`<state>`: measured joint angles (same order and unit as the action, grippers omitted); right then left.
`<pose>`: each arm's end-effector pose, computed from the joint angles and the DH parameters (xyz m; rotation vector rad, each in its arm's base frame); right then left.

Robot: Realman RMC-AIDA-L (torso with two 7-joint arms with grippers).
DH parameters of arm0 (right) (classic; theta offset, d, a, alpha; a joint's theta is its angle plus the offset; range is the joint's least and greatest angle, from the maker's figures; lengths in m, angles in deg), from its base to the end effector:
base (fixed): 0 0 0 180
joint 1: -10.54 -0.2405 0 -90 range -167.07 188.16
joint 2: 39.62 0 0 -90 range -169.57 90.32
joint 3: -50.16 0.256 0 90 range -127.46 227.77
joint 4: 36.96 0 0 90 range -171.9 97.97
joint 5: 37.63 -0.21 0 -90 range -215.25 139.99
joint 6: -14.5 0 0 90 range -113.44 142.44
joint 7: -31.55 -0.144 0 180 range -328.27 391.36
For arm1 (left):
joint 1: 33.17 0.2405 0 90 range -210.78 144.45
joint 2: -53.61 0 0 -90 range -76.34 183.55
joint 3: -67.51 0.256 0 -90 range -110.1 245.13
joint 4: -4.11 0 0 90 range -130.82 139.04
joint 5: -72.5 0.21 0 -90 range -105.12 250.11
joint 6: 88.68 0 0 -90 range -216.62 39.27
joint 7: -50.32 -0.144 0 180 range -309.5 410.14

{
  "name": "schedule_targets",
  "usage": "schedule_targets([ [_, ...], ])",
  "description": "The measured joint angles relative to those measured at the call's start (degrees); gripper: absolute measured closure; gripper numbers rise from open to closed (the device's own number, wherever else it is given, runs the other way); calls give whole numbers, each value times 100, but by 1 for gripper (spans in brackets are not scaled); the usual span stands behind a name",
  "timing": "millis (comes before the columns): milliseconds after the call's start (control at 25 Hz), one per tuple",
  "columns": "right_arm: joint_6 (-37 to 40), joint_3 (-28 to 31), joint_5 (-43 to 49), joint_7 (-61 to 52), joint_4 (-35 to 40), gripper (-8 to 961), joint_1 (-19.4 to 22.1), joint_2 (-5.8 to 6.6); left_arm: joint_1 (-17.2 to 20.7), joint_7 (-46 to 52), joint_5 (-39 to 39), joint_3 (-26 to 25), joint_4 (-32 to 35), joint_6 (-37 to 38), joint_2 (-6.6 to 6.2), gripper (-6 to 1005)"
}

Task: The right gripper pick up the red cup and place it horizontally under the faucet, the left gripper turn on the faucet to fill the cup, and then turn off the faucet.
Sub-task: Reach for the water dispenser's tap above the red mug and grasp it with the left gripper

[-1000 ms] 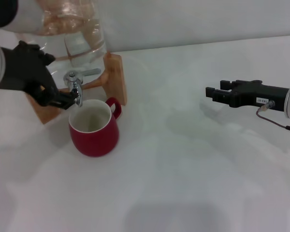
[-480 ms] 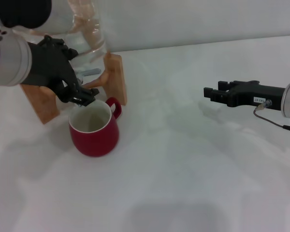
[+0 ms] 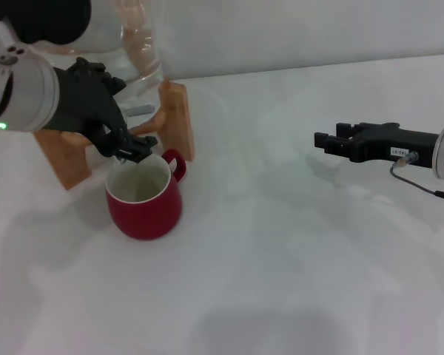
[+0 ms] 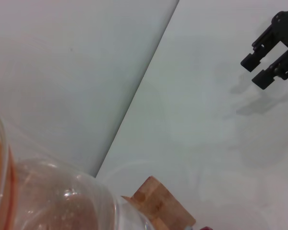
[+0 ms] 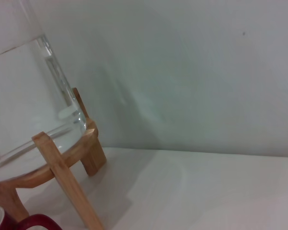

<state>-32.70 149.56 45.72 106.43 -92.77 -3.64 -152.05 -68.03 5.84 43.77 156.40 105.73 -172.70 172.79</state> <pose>0.2855 0.3559 0.0245 -2.1944 1.0048 0.5866 -0.0723 0.3513 0.0219 -2.5650 -0.0265 0.3364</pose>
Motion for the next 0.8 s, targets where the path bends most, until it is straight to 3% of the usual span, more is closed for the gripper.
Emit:
schedule_targets([
  [800, 1, -1, -19, 0, 0, 403, 3, 16, -437, -40, -69, 181, -893, 525, 9, 113],
])
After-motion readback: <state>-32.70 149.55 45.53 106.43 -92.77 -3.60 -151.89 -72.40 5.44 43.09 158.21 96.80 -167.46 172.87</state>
